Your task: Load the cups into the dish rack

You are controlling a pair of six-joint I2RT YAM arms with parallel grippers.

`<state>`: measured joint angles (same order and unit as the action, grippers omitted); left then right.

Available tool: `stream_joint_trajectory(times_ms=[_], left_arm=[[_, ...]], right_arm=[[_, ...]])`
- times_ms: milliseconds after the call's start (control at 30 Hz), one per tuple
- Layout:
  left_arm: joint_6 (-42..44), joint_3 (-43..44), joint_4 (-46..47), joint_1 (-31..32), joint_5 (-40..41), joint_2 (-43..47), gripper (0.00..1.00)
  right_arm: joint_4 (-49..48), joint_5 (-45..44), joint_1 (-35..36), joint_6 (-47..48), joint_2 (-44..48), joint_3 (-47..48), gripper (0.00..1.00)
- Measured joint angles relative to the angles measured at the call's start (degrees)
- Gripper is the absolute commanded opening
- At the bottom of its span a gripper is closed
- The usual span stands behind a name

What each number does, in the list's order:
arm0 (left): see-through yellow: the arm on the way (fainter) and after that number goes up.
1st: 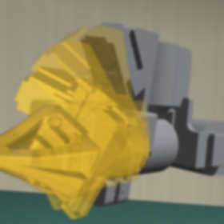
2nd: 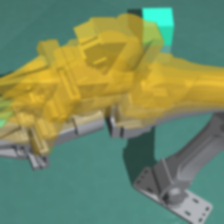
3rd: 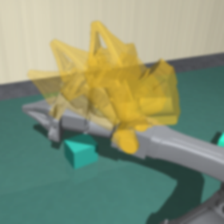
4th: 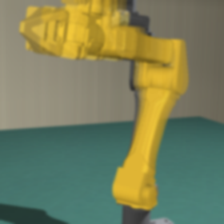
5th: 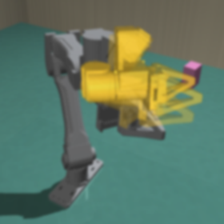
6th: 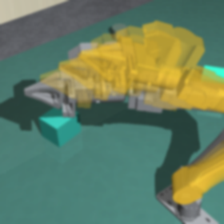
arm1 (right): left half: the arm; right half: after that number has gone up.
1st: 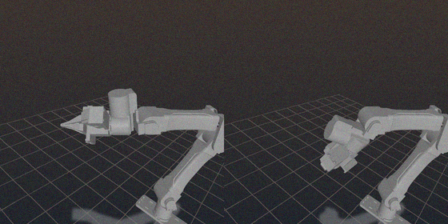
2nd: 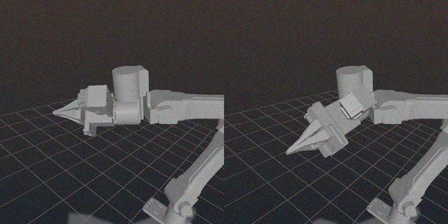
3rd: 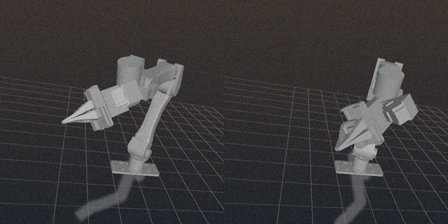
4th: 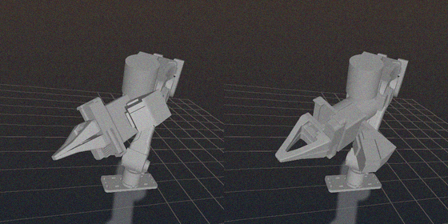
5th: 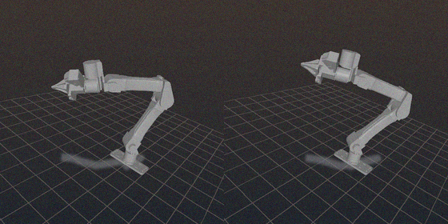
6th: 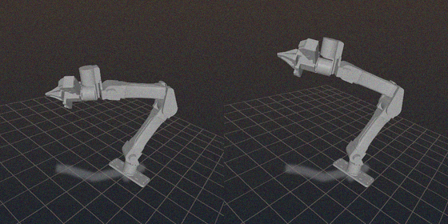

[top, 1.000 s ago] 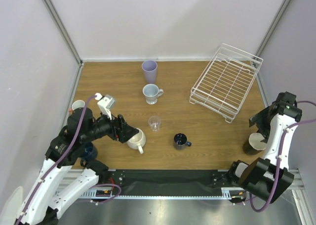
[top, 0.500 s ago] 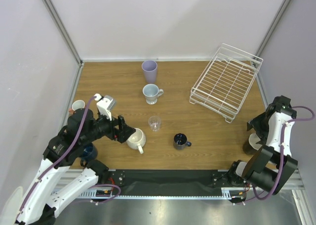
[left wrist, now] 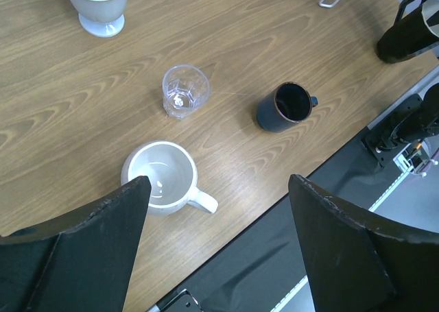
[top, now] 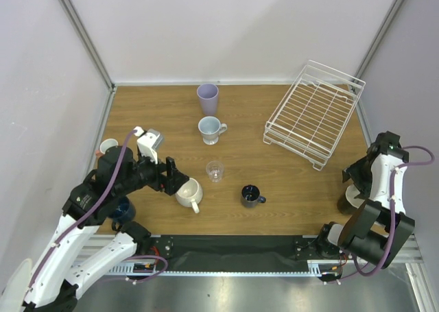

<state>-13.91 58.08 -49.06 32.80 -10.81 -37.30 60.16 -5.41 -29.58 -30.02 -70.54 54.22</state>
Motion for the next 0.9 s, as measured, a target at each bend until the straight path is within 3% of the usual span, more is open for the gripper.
stream_joint_trajectory(times_ms=[100, 400, 500, 567, 667, 733, 833, 900], left_arm=[[0.02, 0.55, -0.02, 0.00, 0.02, -0.26, 0.87], [0.02, 0.98, -0.87, 0.00, 0.13, -0.35, 0.87], [0.02, 1.14, -1.27, 0.04, 0.15, -0.57, 0.87], [0.02, 1.38, -1.29, 0.04, 0.13, -0.74, 0.86], [0.02, 1.79, -1.29, 0.04, 0.13, -1.03, 0.86], [0.00, 2.12, -1.33, 0.04, 0.11, -1.22, 0.86], [0.00, 2.62, -1.31, 0.04, 0.11, -1.55, 0.86], [-0.04, 2.91, -1.31, 0.07, 0.11, -1.84, 0.85]], right_arm=[[0.02, -0.46, 1.16, -0.37, -0.24, 0.00, 0.66], [0.22, -1.92, 3.65, -1.64, -0.96, -0.11, 0.49], [0.33, -2.25, 4.26, -1.99, -0.96, -0.57, 0.39], [0.59, -2.40, 4.61, -2.29, -0.98, -0.94, 0.25], [1.09, -3.13, 5.22, -2.73, -1.01, -0.96, 0.13], [1.16, -3.67, 5.66, -3.13, -1.03, -0.96, 0.13], [1.75, -4.17, 6.97, -3.91, -0.85, -0.96, 0.00], [2.51, -4.20, 8.55, -4.72, -0.66, -0.94, 0.00]])
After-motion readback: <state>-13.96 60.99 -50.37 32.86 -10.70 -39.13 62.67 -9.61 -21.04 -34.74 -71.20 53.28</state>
